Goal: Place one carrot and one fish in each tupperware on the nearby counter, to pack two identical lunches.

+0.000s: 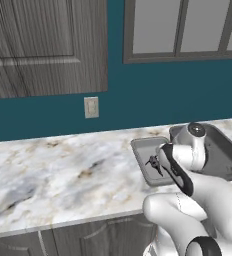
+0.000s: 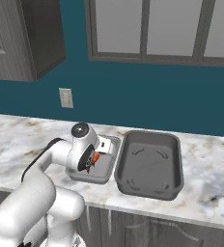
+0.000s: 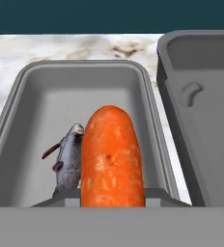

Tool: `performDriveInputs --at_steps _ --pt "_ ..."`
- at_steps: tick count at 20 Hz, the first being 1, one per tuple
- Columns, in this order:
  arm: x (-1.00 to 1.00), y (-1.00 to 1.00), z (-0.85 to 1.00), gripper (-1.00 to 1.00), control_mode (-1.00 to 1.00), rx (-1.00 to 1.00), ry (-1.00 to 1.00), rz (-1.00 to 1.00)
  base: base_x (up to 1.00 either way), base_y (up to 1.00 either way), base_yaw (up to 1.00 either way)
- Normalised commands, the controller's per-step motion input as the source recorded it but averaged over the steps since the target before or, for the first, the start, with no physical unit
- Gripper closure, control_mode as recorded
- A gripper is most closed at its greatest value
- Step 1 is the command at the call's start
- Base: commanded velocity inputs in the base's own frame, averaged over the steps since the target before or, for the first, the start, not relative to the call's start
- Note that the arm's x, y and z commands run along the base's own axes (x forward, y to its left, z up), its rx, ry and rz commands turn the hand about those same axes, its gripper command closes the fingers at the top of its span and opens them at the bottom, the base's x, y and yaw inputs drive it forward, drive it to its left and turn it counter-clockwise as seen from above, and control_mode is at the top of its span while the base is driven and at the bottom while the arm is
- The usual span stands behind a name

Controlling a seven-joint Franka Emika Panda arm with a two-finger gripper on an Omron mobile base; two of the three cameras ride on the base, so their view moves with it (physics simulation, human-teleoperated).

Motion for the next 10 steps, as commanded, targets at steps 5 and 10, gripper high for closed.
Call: performDriveInputs --at_steps 5,10 --pt "0.1 0.0 -0.45 1.0 -1.0 0.0 0.02 0.0 0.0 0.0 0.0" --pt "0.1 0.0 -0.49 1.0 -1.0 0.0 0.02 0.0 0.0 0.0 0.0"
